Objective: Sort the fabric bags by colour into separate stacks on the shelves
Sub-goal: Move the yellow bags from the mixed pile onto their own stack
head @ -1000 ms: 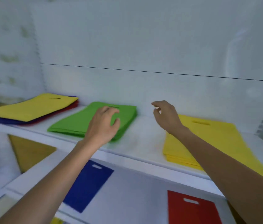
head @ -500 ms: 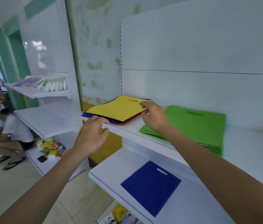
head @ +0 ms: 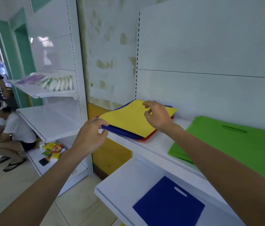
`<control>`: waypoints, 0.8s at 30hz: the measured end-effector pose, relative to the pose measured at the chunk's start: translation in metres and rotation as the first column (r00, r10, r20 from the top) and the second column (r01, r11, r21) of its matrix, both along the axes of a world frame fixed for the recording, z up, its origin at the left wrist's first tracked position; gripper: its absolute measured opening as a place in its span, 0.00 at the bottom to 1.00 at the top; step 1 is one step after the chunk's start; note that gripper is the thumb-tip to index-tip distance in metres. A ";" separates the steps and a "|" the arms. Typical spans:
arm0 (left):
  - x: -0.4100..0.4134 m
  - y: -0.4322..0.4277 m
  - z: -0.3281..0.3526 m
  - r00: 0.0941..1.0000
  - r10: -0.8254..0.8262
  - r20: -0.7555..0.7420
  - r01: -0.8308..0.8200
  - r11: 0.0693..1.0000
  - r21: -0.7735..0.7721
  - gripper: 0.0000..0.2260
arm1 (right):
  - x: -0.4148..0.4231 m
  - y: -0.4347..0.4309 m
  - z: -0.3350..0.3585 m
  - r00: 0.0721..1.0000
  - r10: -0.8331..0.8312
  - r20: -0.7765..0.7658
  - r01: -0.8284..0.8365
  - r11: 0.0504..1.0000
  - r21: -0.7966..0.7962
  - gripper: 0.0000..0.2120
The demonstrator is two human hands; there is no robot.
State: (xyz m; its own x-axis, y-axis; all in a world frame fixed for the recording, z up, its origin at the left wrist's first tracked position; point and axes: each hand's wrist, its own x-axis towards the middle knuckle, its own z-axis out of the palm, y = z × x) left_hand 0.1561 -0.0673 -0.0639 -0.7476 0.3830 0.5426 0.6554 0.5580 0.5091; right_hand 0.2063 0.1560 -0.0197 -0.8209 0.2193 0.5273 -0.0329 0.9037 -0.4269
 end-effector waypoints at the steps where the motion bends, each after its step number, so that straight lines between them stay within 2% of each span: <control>1: -0.011 0.001 -0.001 1.000 -0.003 0.001 0.003 1.000 -0.003 0.10 | -0.012 0.005 0.003 1.000 -0.007 -0.001 0.007 1.000 -0.001 0.19; 9: -0.095 0.019 -0.001 1.000 -0.027 -0.005 0.027 0.999 -0.019 0.10 | -0.075 0.028 -0.005 0.996 -0.073 0.042 0.072 0.997 0.018 0.19; 14: -0.142 0.048 -0.001 0.987 -0.161 0.021 0.163 0.984 -0.076 0.10 | -0.083 0.054 -0.007 0.967 -0.248 0.048 0.248 0.969 0.010 0.18; 16: -0.166 0.056 0.001 0.976 -0.212 0.044 0.215 0.972 -0.090 0.10 | -0.081 0.064 -0.006 0.912 -0.407 0.058 0.407 0.913 -0.001 0.18; 19: -0.201 0.065 0.003 0.964 -0.256 0.076 0.265 0.956 -0.130 0.11 | -0.076 0.073 -0.005 0.741 -0.654 0.152 0.661 0.750 0.006 0.16; 22: -0.228 0.074 0.006 0.958 -0.263 0.113 0.284 0.924 -0.256 0.14 | -0.078 0.066 -0.012 0.607 -0.693 0.389 0.726 0.682 0.084 0.10; 24: -0.244 0.082 0.005 0.952 -0.269 0.147 0.302 0.907 -0.293 0.13 | -0.085 0.058 -0.021 0.584 -0.661 0.471 0.740 0.672 0.026 0.12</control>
